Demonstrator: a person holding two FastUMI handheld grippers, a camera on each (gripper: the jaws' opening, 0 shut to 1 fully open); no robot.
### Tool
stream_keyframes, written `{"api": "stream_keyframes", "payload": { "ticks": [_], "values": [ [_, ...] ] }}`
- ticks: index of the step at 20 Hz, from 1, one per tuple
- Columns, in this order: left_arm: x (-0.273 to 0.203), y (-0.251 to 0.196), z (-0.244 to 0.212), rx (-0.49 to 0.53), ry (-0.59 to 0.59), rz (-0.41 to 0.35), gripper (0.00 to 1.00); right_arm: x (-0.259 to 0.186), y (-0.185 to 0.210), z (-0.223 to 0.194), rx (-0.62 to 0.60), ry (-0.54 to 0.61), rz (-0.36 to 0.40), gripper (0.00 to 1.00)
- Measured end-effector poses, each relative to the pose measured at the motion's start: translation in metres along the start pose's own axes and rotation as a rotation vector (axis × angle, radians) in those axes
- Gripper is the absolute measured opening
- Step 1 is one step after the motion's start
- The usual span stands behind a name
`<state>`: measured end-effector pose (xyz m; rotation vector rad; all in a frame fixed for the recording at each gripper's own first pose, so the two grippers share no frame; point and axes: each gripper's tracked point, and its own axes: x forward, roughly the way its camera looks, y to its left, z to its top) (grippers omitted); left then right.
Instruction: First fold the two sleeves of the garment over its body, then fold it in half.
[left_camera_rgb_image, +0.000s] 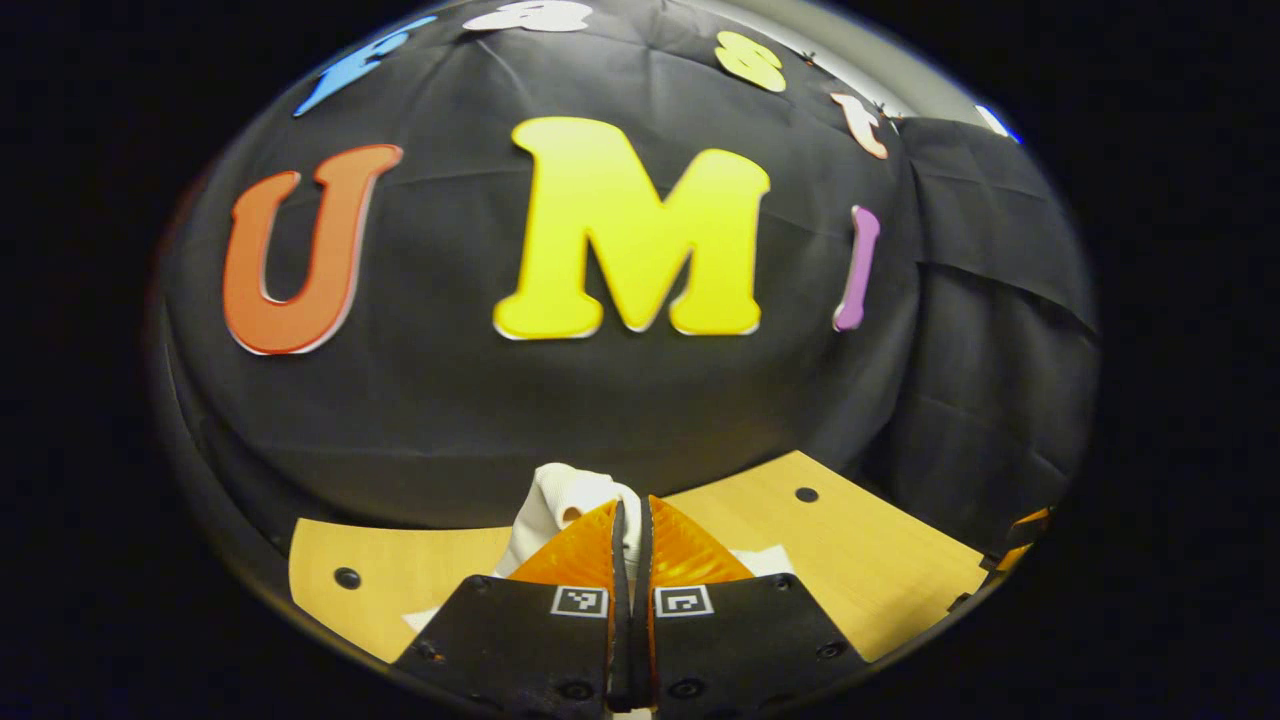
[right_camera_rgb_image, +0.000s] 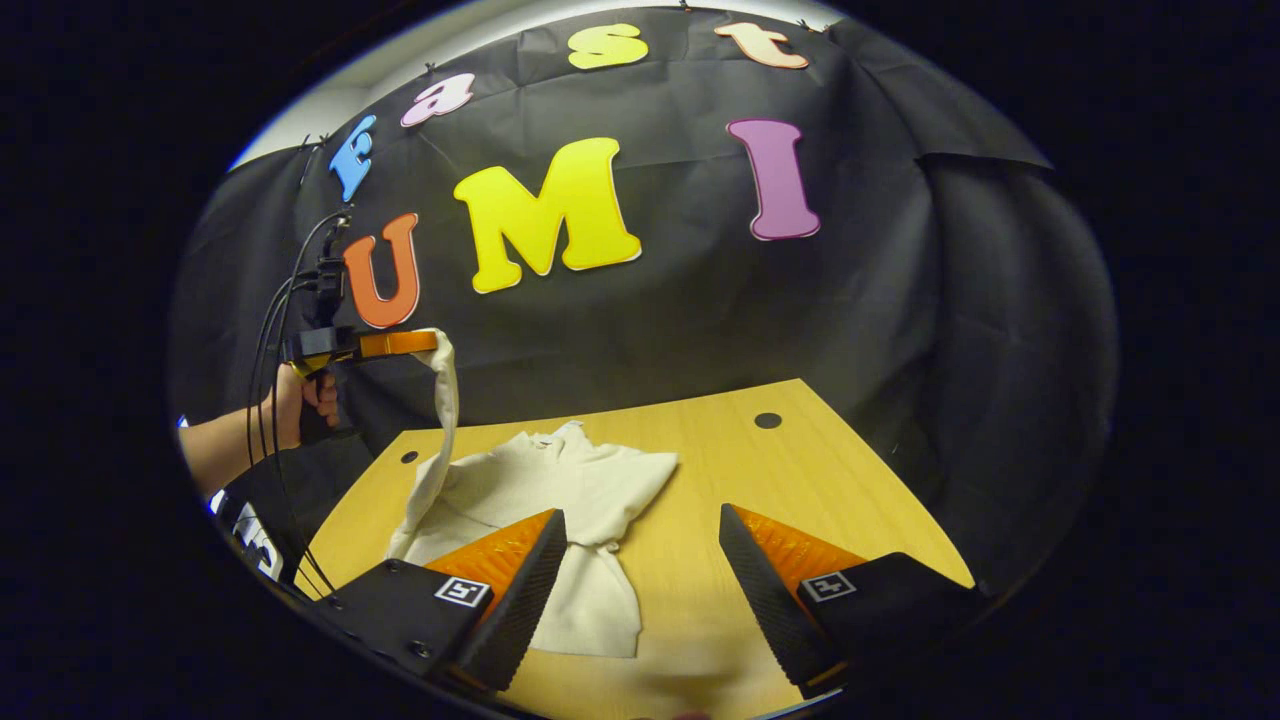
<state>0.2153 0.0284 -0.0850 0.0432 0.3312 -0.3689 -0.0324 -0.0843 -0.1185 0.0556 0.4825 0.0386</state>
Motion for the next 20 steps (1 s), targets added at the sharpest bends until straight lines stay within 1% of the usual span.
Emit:
{"api": "stream_keyframes", "payload": {
  "ticks": [3,5,7,8,9,10,11,12,14,15,16,18,19,20],
  "values": [
    [0.066,-0.047,-0.053,0.093,0.115,-0.062,0.03,-0.016,-0.029,-0.005,0.013,0.008,-0.058,0.96],
    [0.097,-0.067,-0.111,0.122,0.207,-0.073,0.03,-0.026,-0.046,-0.010,0.014,0.018,-0.095,0.96],
    [0.112,-0.078,-0.160,0.141,0.286,-0.050,0.03,-0.035,-0.064,-0.017,-0.001,0.040,-0.137,0.96],
    [0.119,-0.080,-0.181,0.142,0.319,-0.029,0.03,-0.041,-0.072,-0.018,-0.005,0.046,-0.157,0.93],
    [0.125,-0.081,-0.196,0.141,0.339,-0.011,0.04,-0.046,-0.080,-0.019,-0.007,0.052,-0.178,0.96],
    [0.130,-0.082,-0.206,0.138,0.353,0.008,0.04,-0.050,-0.086,-0.020,-0.007,0.055,-0.196,0.93],
    [0.133,-0.083,-0.211,0.135,0.355,0.020,0.04,-0.054,-0.092,-0.021,-0.002,0.062,-0.213,0.93],
    [0.136,-0.083,-0.212,0.131,0.348,0.035,0.05,-0.055,-0.095,-0.023,0.006,0.069,-0.223,0.96],
    [0.139,-0.095,-0.212,0.112,0.338,0.027,0.14,-0.055,-0.097,-0.025,0.008,0.075,-0.228,0.96],
    [0.137,-0.101,-0.211,0.101,0.340,0.012,0.30,-0.053,-0.096,-0.024,0.006,0.072,-0.226,0.96],
    [0.134,-0.105,-0.209,0.096,0.336,0.004,0.39,-0.050,-0.093,-0.021,0.007,0.068,-0.219,0.96],
    [0.127,-0.104,-0.200,0.095,0.306,0.024,0.93,-0.041,-0.081,-0.016,-0.004,0.059,-0.196,0.96],
    [0.120,-0.104,-0.196,0.086,0.292,0.026,1.00,-0.036,-0.075,-0.014,-0.017,0.053,-0.182,0.96],
    [0.112,-0.103,-0.190,0.074,0.274,0.031,1.00,-0.031,-0.069,-0.010,-0.028,0.046,-0.168,0.96]
  ]
}}
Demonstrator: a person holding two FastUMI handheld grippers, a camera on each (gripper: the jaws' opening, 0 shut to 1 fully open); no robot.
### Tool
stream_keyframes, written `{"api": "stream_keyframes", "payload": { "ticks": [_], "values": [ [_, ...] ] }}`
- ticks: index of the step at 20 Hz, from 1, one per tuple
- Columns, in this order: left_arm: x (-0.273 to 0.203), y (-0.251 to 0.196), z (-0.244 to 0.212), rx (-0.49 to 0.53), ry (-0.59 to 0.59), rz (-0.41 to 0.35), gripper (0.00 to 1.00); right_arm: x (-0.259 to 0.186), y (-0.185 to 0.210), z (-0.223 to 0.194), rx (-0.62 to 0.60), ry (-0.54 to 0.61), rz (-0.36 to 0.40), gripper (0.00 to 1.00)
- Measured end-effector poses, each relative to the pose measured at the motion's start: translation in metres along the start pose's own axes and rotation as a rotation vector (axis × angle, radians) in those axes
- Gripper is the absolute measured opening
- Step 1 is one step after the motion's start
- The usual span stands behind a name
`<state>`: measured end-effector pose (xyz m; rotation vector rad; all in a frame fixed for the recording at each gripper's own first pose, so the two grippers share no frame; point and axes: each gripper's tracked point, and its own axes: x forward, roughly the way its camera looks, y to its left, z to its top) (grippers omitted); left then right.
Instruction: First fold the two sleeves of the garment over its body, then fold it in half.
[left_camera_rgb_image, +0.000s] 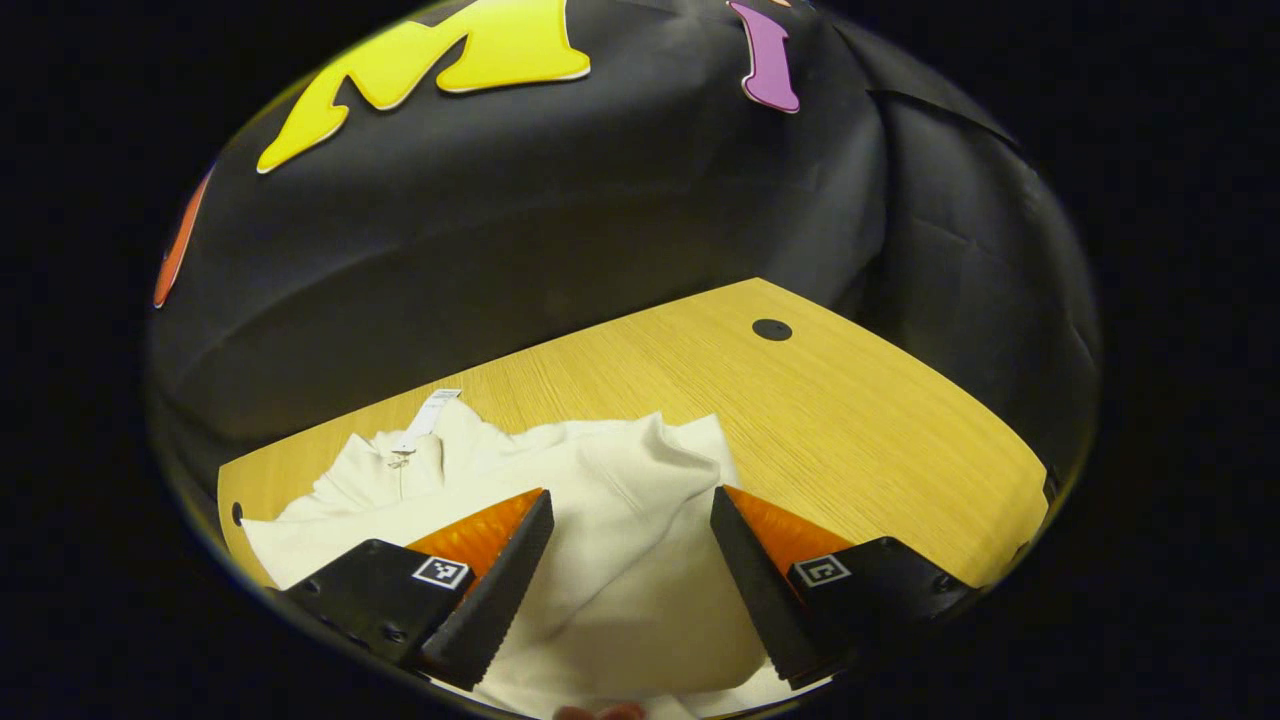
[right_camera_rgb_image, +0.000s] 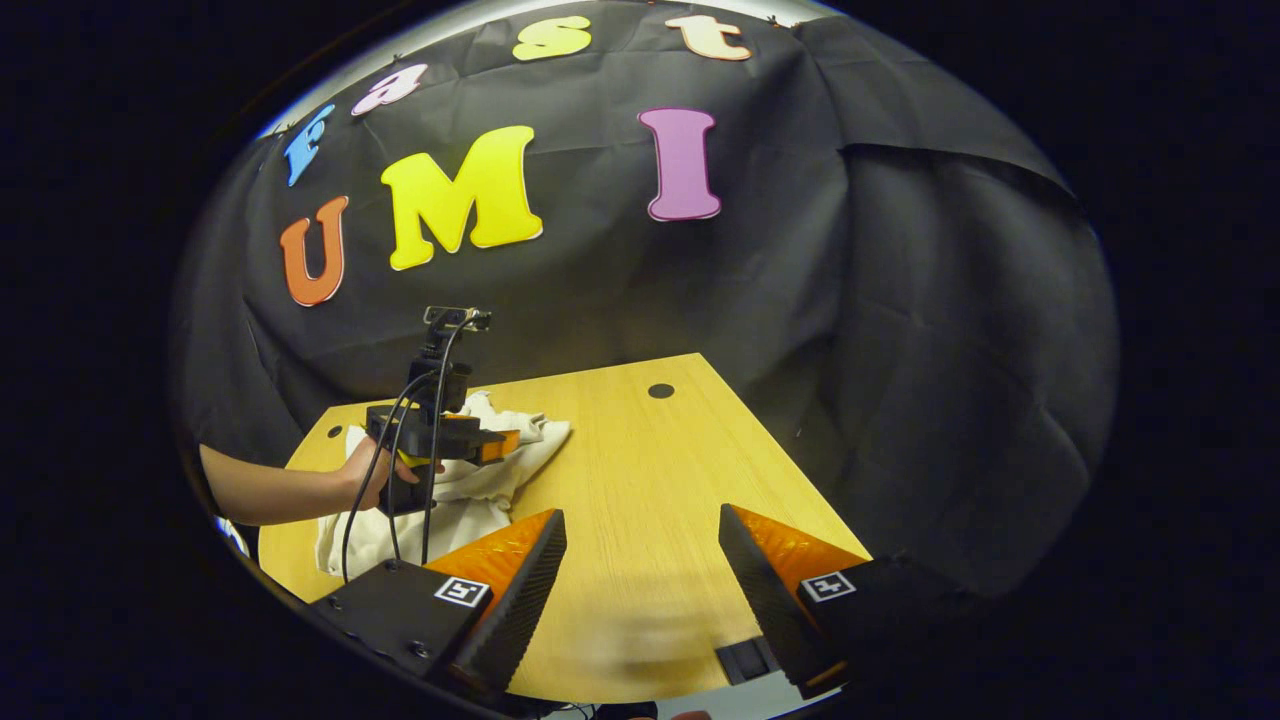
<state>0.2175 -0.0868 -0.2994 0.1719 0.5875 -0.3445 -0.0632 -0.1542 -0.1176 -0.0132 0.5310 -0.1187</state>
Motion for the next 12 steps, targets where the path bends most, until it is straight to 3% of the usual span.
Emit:
{"api": "stream_keyframes", "payload": {
  "ticks": [2,6,10,12],
  "values": [
    [-0.028,0.012,0.008,-0.025,-0.041,0.029,1.00,0.008,0.020,0.007,-0.015,-0.014,0.041,0.93],
    [-0.096,0.046,0.010,-0.088,-0.096,0.099,1.00,0.029,0.066,0.011,-0.047,-0.023,0.141,0.96],
    [-0.165,0.092,-0.010,-0.167,-0.118,0.203,1.00,0.057,0.109,-0.001,-0.084,0.005,0.236,0.93],
    [-0.192,0.114,-0.026,-0.203,-0.115,0.255,1.00,0.066,0.124,-0.013,-0.098,0.033,0.263,0.97]
  ]
}}
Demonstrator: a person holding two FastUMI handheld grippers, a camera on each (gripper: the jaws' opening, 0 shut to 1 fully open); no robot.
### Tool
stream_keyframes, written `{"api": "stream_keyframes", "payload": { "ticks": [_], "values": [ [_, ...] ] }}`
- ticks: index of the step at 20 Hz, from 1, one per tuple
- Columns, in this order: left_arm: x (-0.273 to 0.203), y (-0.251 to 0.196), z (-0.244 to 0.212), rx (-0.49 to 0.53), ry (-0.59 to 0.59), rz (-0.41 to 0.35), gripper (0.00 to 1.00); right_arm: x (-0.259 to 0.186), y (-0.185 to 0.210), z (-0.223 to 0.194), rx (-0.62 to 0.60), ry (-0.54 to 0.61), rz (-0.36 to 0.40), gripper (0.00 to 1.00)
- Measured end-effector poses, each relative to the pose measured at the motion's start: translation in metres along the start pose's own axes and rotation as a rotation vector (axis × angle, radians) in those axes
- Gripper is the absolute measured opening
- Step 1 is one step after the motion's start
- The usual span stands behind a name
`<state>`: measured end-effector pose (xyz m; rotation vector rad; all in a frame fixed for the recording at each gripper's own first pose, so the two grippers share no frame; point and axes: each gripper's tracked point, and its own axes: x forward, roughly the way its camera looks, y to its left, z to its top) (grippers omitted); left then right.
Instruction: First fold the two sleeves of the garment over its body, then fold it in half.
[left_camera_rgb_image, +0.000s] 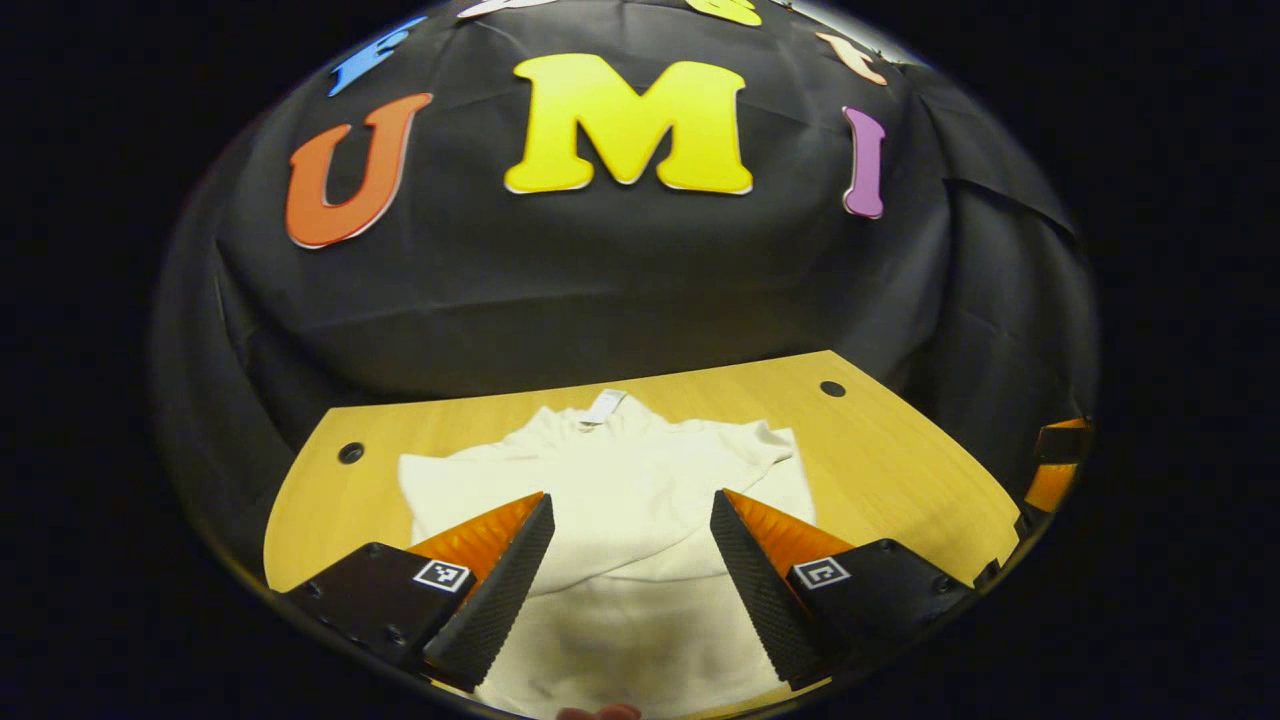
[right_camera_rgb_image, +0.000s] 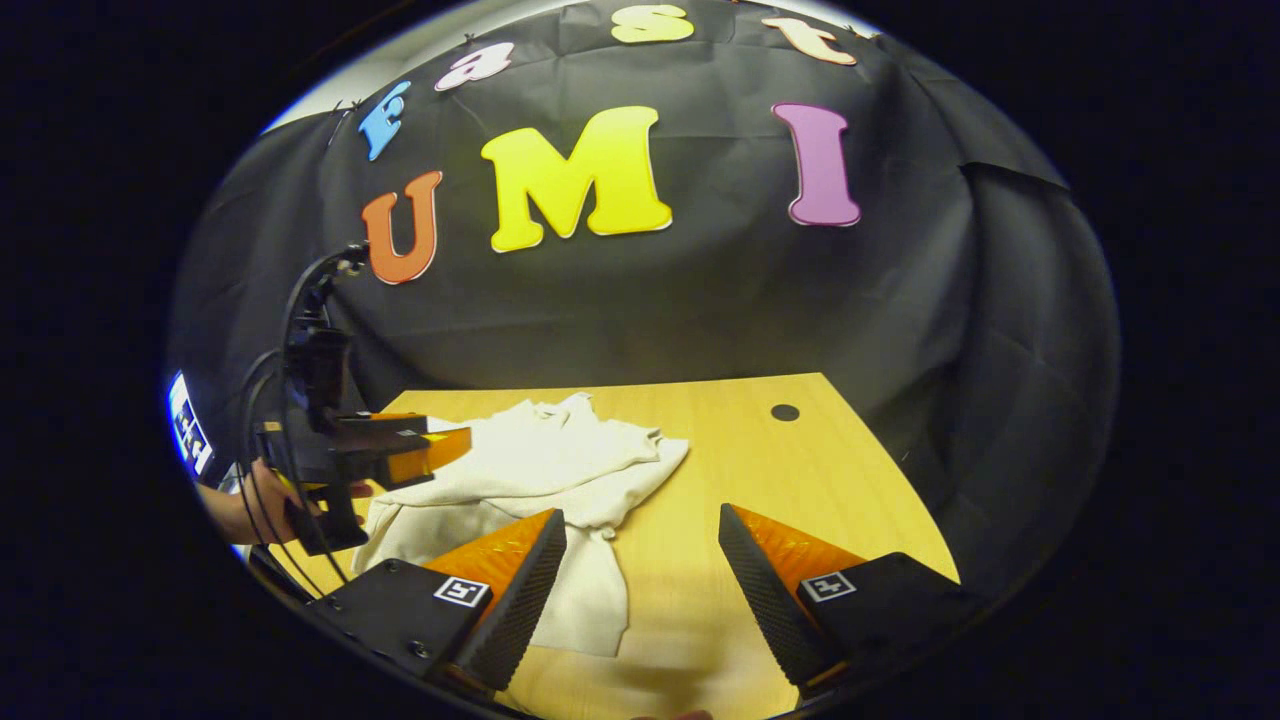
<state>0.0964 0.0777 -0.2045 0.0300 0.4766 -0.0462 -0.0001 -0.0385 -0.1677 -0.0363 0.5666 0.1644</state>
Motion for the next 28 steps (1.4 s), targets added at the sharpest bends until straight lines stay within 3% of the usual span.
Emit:
{"api": "stream_keyframes", "payload": {
  "ticks": [3,6,11,12,13,20,24,28],
  "values": [
    [-0.026,0.038,-0.026,-0.054,0.043,0.070,1.00,0.010,0.014,-0.020,-0.014,0.049,0.012,0.93],
    [-0.056,0.059,-0.069,-0.094,0.130,0.085,1.00,0.017,0.014,-0.046,-0.025,0.119,-0.007,0.96],
    [-0.090,0.071,-0.148,-0.112,0.340,0.055,1.00,0.019,0.003,-0.103,0.006,0.284,-0.030,0.94],
    [-0.097,0.073,-0.158,-0.120,0.367,0.052,1.00,0.018,-0.001,-0.118,0.007,0.322,-0.035,0.97],
    [-0.102,0.073,-0.167,-0.131,0.391,0.044,1.00,0.016,-0.005,-0.132,0.015,0.357,-0.042,0.93],
    [-0.095,0.064,-0.188,-0.262,0.470,-0.035,1.00,0.015,-0.011,-0.196,0.101,0.521,-0.101,0.97],
    [-0.089,0.047,-0.193,-0.335,0.507,-0.089,0.97,0.022,-0.003,-0.210,0.100,0.561,-0.108,0.94],
    [-0.083,0.033,-0.190,-0.393,0.521,-0.128,0.92,0.033,0.010,-0.214,0.101,0.580,-0.099,0.97]
  ]
}}
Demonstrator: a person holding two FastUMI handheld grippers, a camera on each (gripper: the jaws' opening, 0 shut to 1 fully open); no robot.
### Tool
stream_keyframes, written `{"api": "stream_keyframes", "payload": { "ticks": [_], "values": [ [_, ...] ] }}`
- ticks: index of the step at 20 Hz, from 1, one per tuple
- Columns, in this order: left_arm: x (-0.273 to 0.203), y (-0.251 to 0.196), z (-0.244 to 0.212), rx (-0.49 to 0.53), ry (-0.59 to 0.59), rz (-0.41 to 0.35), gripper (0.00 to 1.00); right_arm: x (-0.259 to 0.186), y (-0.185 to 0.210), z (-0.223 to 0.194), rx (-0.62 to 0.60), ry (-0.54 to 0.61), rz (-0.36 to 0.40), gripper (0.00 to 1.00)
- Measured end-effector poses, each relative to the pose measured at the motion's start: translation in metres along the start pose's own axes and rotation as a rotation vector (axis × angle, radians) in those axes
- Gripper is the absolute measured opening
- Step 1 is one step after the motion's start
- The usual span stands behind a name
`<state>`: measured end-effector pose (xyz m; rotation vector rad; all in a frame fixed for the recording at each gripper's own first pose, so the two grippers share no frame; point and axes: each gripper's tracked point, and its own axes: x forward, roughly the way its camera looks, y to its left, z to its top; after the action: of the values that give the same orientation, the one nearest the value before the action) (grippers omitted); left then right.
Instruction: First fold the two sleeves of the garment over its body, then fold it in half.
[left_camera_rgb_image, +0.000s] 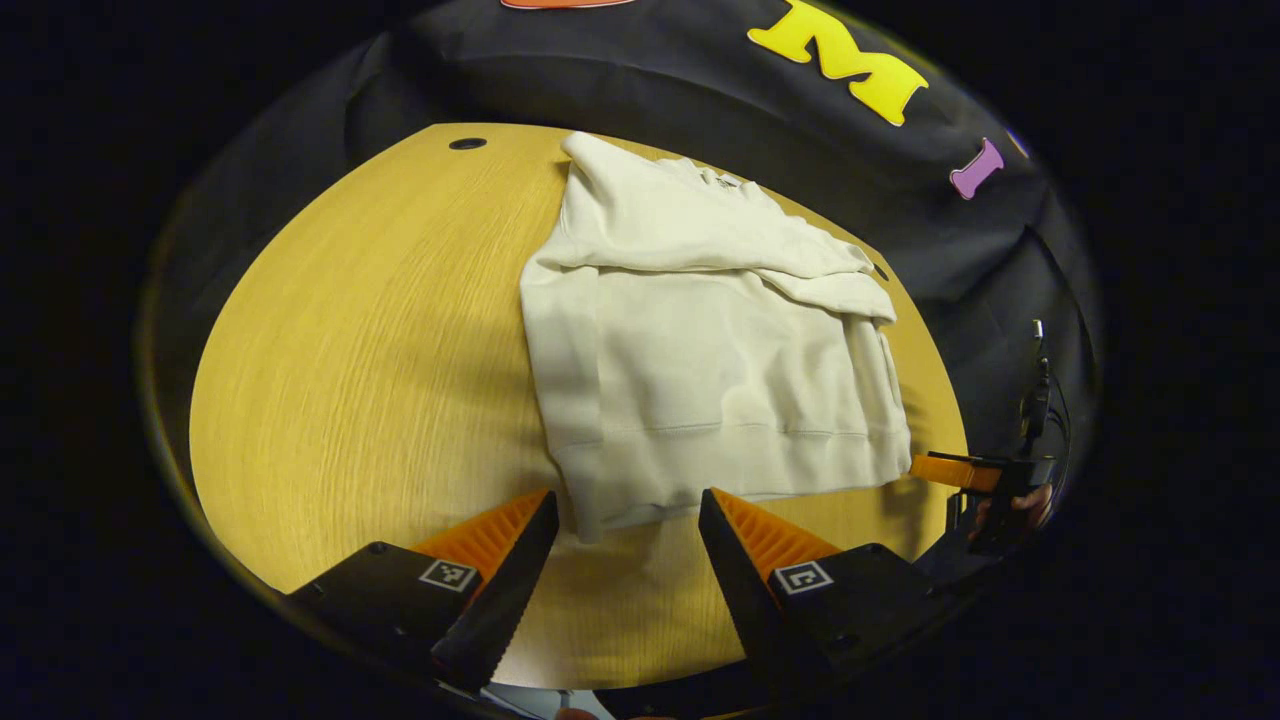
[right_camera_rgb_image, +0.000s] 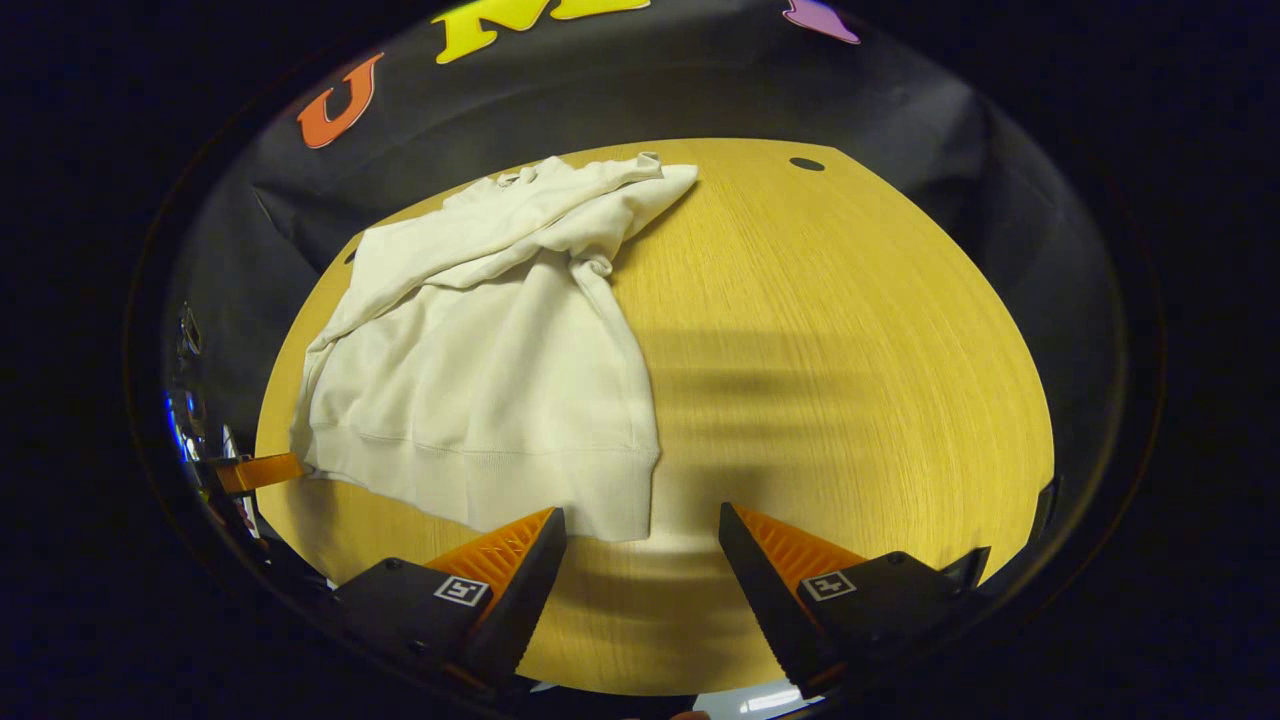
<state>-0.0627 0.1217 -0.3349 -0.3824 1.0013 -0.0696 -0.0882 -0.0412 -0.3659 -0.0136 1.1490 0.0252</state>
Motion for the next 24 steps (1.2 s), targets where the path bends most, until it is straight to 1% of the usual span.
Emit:
{"api": "stream_keyframes", "payload": {
  "ticks": [1,2,3,4,5,6,7,9,10,11,12,13,14,15,16,17,18,19,20,22,24],
  "values": [
    [0.000,-0.002,0.002,-0.015,0.002,-0.006,0.91,0.003,0.004,0.000,0.001,0.008,0.006,0.94],
    [0.003,-0.002,0.003,-0.024,0.002,-0.010,1.00,0.005,0.008,0.000,-0.004,0.016,0.015,0.97],
    [0.004,-0.002,0.005,-0.034,0.006,-0.014,0.88,0.008,0.011,0.000,-0.008,0.021,0.019,0.96],
    [0.007,-0.004,0.004,-0.048,0.009,-0.018,0.87,0.011,0.014,0.001,-0.007,0.024,0.021,0.97],
    [0.009,-0.004,0.005,-0.062,0.016,-0.023,0.96,0.014,0.017,0.001,0.004,0.031,0.021,0.93],
    [0.010,-0.003,0.005,-0.074,0.022,-0.020,0.84,0.015,0.018,0.004,0.009,0.027,0.016,0.90],
    [0.012,0.000,0.005,-0.080,0.030,-0.012,0.81,0.016,0.022,0.005,0.008,0.031,0.020,0.86],
    [0.011,0.005,0.006,-0.106,0.039,-0.001,0.77,0.019,0.024,0.007,-0.006,0.042,0.009,0.86],
    [0.012,0.006,0.006,-0.118,0.042,0.004,0.74,0.020,0.020,0.007,-0.013,0.037,-0.008,0.80],
    [0.012,0.008,0.005,-0.123,0.043,0.007,0.70,0.022,0.019,0.004,-0.022,0.047,-0.018,0.60],
    [0.013,0.009,0.005,-0.126,0.044,0.009,0.67,0.021,0.020,0.006,-0.028,0.049,-0.021,0.57],
    [0.014,0.011,0.006,-0.135,0.044,0.011,0.60,0.020,0.019,0.004,-0.031,0.060,-0.022,0.53],
    [0.017,0.010,0.006,-0.151,0.043,0.007,0.54,0.021,0.016,0.006,-0.035,0.061,-0.036,0.53],
    [0.018,0.007,0.006,-0.177,0.045,-0.012,0.42,0.023,0.020,0.004,-0.008,0.072,-0.021,0.38],
    [0.019,0.003,0.004,-0.210,0.049,-0.030,0.37,0.022,0.019,0.006,0.013,0.069,-0.016,0.24],
    [0.019,-0.003,0.005,-0.239,0.048,-0.063,0.21,0.023,0.019,0.005,0.021,0.076,-0.008,0.23],
    [0.020,-0.011,0.002,-0.258,0.065,-0.098,0.17,0.021,0.021,0.008,0.040,0.074,0.007,0.22],
    [0.018,-0.020,0.000,-0.261,0.078,-0.129,0.11,0.023,0.023,0.004,0.068,0.085,0.025,0.06],
    [0.017,-0.027,0.000,-0.243,0.083,-0.148,0.09,0.020,0.024,0.003,0.094,0.097,0.040,0.05],
    [0.010,-0.035,0.004,-0.189,0.077,-0.150,0.05,0.012,0.021,0.007,0.128,0.086,0.063,0.05],
    [-0.003,-0.041,0.008,-0.157,0.069,-0.152,0.05,0.001,0.016,0.017,0.139,0.056,0.079,0.00]
  ]
}}
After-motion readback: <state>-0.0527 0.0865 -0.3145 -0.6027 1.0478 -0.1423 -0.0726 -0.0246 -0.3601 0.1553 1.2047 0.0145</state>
